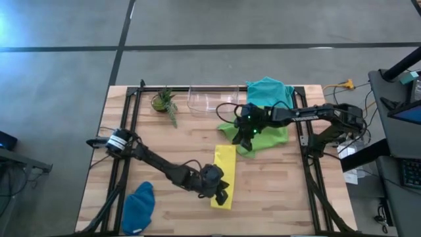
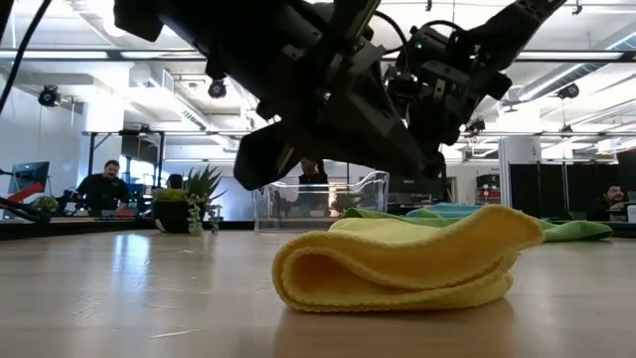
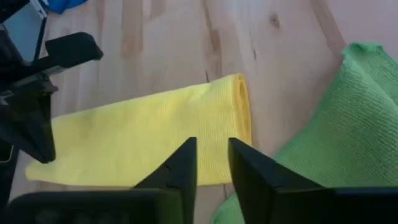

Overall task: Fold microfiber towels
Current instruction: Fold the yellow towel

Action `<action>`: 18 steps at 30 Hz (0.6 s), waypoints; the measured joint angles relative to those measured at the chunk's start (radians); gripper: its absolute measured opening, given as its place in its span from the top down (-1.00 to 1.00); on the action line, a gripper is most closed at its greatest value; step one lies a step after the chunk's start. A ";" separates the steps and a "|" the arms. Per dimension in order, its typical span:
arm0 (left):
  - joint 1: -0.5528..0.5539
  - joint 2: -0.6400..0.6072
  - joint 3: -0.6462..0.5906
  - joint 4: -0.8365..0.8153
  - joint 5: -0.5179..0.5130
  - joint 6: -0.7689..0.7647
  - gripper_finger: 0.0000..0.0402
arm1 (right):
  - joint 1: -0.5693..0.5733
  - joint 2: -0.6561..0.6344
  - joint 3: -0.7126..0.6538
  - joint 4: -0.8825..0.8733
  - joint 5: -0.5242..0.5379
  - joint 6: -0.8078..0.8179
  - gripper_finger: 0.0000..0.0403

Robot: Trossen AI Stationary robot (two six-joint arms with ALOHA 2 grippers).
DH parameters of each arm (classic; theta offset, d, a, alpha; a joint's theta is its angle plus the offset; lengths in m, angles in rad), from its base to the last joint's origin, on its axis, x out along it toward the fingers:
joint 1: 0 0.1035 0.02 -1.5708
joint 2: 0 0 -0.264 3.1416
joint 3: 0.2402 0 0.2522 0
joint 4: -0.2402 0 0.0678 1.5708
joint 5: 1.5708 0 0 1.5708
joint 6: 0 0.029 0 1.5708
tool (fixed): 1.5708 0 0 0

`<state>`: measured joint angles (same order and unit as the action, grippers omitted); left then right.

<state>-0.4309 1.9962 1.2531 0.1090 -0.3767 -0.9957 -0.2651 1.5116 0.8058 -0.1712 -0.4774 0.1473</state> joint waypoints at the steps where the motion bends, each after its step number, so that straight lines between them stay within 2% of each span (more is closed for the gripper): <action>1: -0.009 -0.001 0.004 0.000 0.001 -0.037 1.00 | -0.002 0.000 0.007 -0.010 -0.002 -0.007 0.51; 5: -0.058 -0.006 0.013 -0.010 0.003 -0.173 1.00 | 0.011 0.000 0.022 -0.011 -0.007 -0.017 0.34; 12: -0.114 -0.026 0.009 -0.122 0.008 -0.617 1.00 | 0.025 0.000 0.023 -0.009 -0.006 -0.021 0.22; 15: -0.116 -0.032 0.001 -0.128 0.031 -0.672 1.00 | 0.025 0.000 0.023 -0.006 -0.005 -0.020 0.22; 18: -0.111 -0.045 0.000 -0.127 0.071 -0.648 1.00 | 0.028 0.000 0.023 -0.006 -0.005 -0.020 0.24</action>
<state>-0.5423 1.9512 1.2535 -0.0176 -0.3053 -1.6433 -0.2367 1.5120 0.8284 -0.1772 -0.4821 0.1272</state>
